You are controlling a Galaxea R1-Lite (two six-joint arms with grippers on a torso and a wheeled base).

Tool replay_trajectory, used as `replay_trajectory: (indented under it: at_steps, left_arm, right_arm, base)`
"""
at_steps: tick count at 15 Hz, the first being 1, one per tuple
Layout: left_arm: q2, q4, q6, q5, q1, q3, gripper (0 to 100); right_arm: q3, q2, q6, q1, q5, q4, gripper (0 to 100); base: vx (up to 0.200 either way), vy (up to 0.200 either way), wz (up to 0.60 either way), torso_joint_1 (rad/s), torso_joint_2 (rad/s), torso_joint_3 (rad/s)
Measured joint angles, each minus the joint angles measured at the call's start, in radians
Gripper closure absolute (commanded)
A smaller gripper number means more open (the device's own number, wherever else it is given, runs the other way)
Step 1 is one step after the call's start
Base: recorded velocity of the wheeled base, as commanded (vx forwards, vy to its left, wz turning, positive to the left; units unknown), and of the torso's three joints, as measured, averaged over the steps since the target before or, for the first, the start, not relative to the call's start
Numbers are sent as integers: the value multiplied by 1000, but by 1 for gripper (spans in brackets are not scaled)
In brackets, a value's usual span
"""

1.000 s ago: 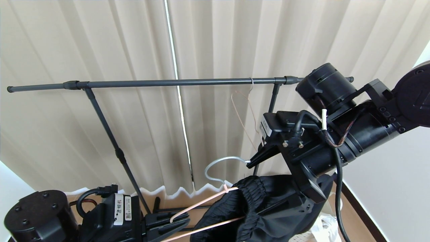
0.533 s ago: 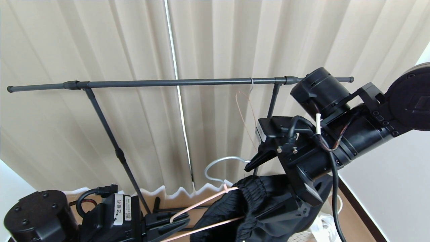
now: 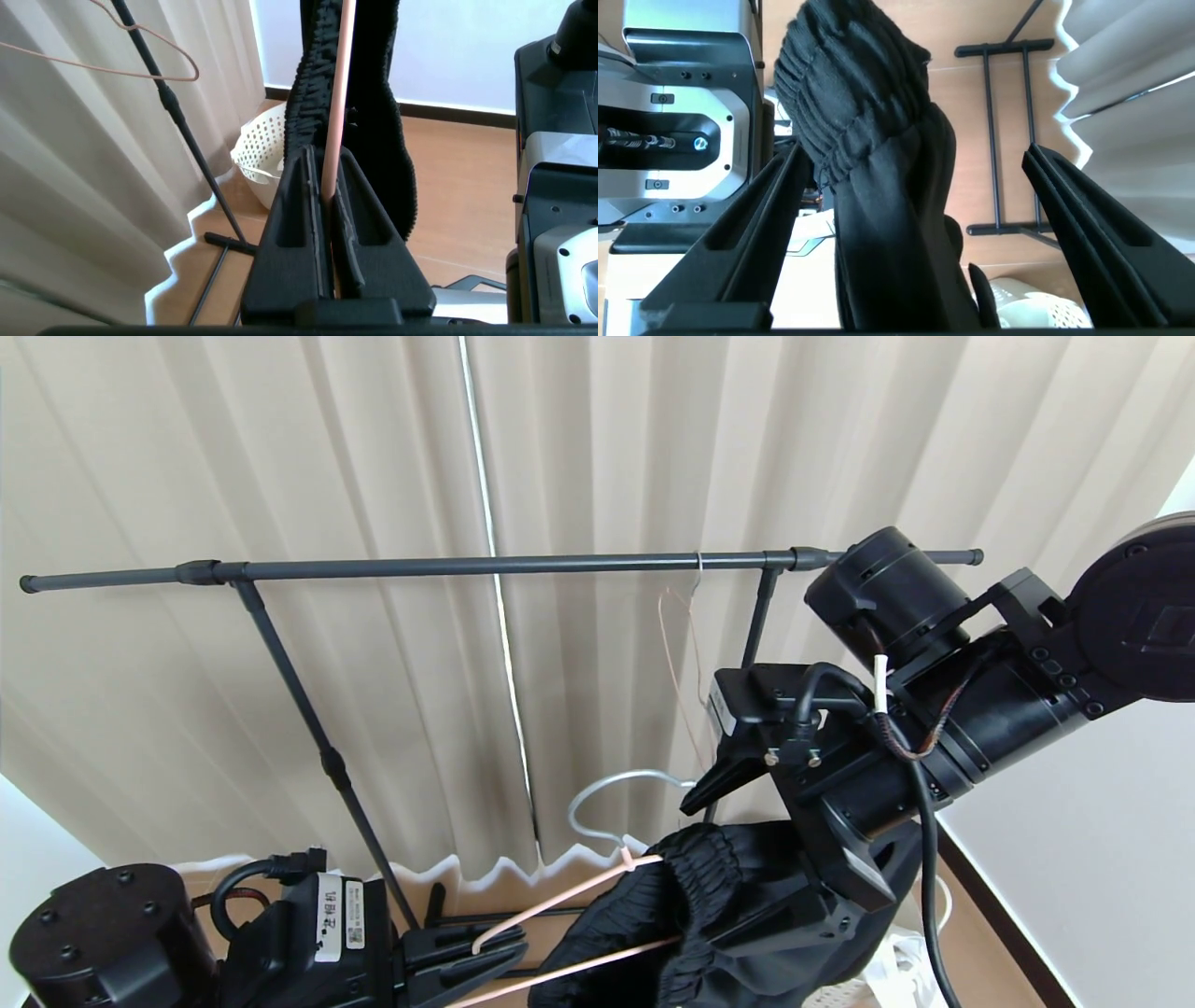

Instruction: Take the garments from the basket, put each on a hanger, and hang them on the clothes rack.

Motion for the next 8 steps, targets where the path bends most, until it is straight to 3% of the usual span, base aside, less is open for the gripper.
replay_trajectory:
  at_steps: [1,2,8]
  left_arm:
    - [0,0,0,0,-3,0,100]
    - [0,0,0,0,-5,0,100]
    - [-5,2,-2,-1,-7,0,100]
  right_arm:
    - [3,0,0,0,0,0,0]
    - [6,0,0,0,0,0,100]
    - [21,-6,-1,18,1,-1,100]
  base:
    - [0,0,0,0,0,0]
    - [0,0,0,0,0,0]
    - [0,0,0,0,0,0]
